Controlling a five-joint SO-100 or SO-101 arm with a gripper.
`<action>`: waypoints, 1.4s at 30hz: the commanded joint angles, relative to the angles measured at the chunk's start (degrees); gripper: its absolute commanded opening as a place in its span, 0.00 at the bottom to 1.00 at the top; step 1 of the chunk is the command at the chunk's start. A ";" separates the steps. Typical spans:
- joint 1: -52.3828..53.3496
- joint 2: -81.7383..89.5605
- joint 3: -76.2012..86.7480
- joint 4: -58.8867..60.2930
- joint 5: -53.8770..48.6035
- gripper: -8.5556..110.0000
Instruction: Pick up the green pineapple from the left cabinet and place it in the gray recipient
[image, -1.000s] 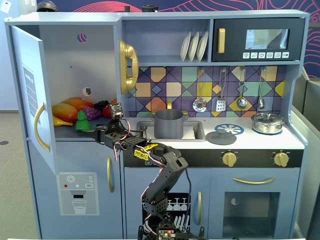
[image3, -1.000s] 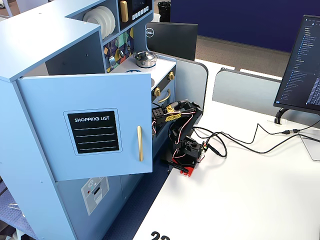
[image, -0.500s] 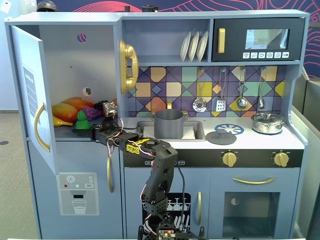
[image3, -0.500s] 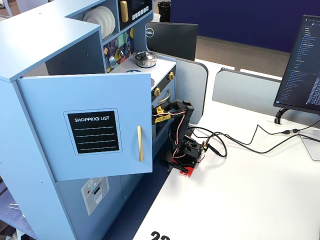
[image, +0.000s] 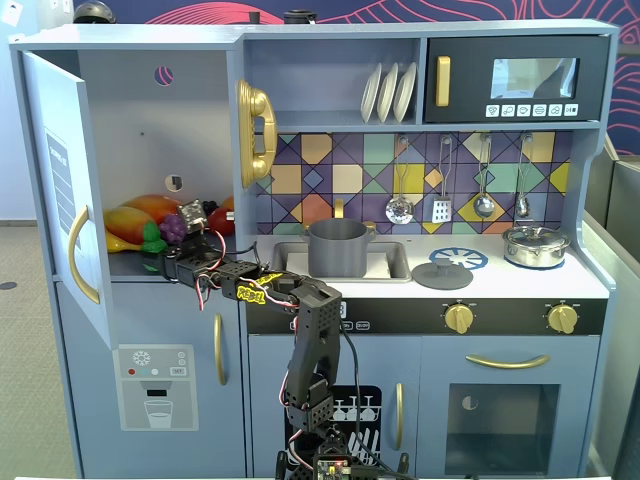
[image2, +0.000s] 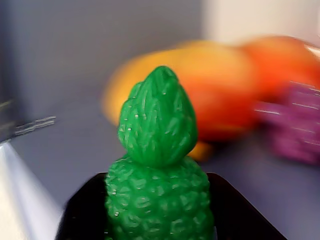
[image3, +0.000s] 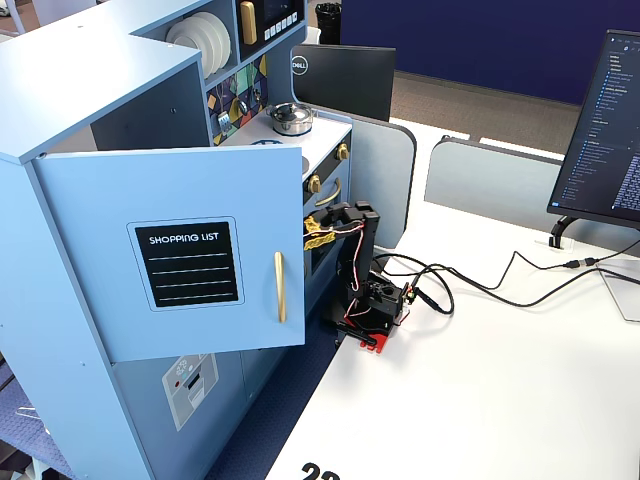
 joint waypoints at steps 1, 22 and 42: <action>-4.48 14.41 3.25 -1.41 -2.81 0.07; 23.99 65.65 30.85 2.20 4.92 0.07; 48.96 33.22 6.42 26.10 8.26 0.07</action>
